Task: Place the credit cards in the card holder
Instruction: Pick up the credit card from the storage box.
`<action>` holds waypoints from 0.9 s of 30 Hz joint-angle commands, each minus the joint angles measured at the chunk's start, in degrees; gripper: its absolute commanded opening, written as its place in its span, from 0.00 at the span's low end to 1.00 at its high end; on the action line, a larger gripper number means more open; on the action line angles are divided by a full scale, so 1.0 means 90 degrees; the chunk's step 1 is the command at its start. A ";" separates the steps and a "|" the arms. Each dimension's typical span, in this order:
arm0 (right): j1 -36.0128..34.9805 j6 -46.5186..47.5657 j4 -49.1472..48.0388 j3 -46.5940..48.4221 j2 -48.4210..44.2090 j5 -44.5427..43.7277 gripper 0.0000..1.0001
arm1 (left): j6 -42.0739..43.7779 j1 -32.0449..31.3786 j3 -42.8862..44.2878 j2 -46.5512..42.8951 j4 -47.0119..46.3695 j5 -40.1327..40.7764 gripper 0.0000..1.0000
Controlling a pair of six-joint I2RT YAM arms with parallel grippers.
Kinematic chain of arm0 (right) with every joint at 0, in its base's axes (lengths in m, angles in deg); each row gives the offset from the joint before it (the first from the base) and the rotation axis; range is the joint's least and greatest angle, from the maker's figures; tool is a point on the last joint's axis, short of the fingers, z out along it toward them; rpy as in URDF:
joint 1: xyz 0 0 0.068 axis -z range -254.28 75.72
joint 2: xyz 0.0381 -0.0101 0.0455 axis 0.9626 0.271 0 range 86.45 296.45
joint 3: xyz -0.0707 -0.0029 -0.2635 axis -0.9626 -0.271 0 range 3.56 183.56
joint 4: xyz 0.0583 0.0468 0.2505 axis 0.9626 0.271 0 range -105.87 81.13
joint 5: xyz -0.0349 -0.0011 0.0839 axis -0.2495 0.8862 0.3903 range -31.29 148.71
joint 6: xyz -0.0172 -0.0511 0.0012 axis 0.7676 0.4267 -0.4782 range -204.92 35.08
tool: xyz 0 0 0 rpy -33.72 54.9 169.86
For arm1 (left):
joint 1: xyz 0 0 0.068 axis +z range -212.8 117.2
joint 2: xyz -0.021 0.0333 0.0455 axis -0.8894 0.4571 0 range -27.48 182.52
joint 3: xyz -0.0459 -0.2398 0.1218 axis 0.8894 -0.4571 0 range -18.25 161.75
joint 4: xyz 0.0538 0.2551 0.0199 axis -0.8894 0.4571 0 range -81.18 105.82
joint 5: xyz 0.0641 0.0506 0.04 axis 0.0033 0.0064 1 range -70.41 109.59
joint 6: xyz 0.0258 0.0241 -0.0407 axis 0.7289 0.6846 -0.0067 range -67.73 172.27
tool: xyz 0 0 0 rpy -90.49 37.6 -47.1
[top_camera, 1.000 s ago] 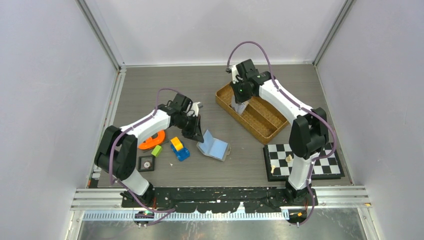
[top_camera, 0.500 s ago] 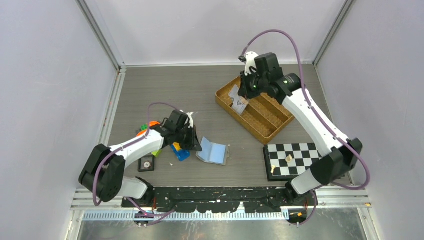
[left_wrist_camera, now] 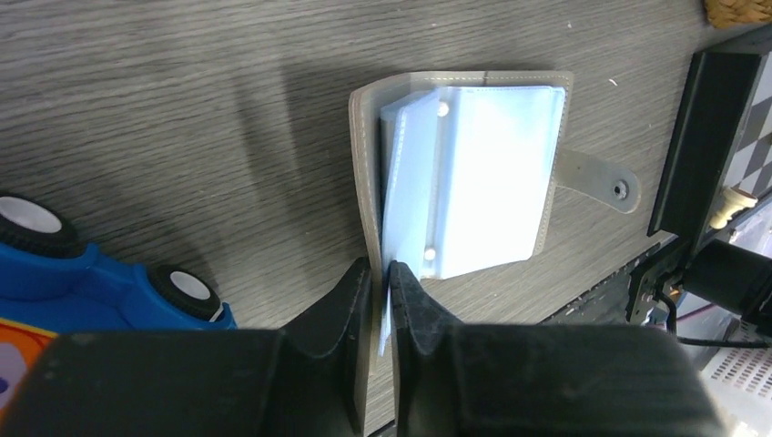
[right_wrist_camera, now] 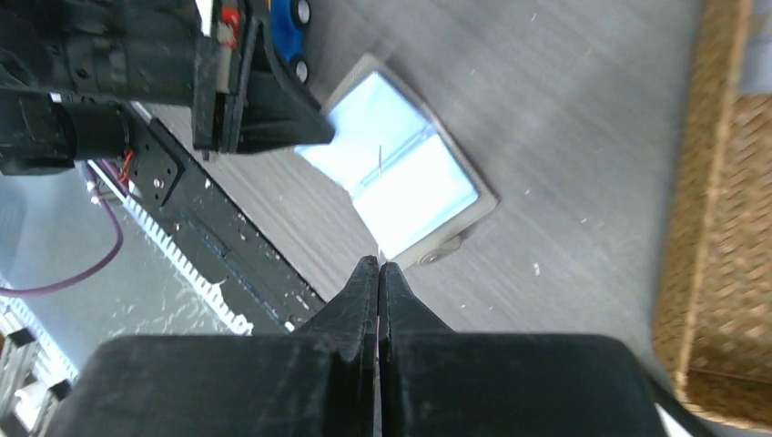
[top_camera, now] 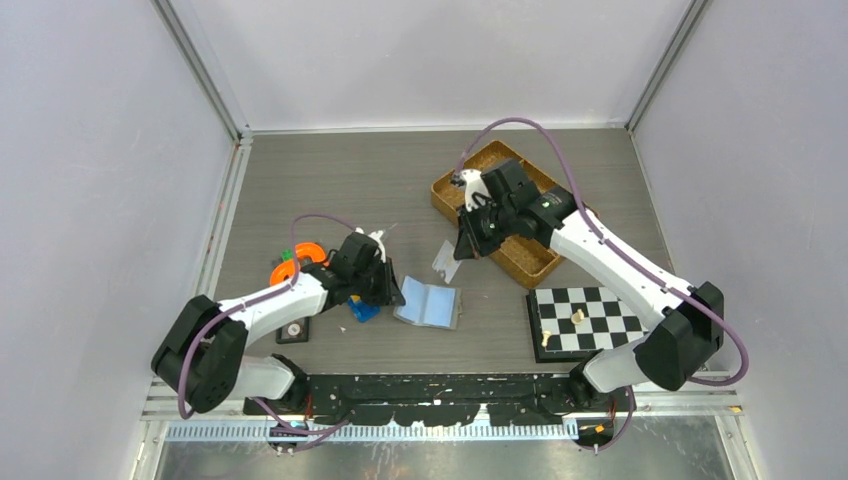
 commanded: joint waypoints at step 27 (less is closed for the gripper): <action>-0.0472 -0.1043 -0.2445 -0.1157 0.1527 0.0780 0.00 | 0.0697 -0.0009 -0.0041 -0.0860 -0.1632 -0.1689 0.58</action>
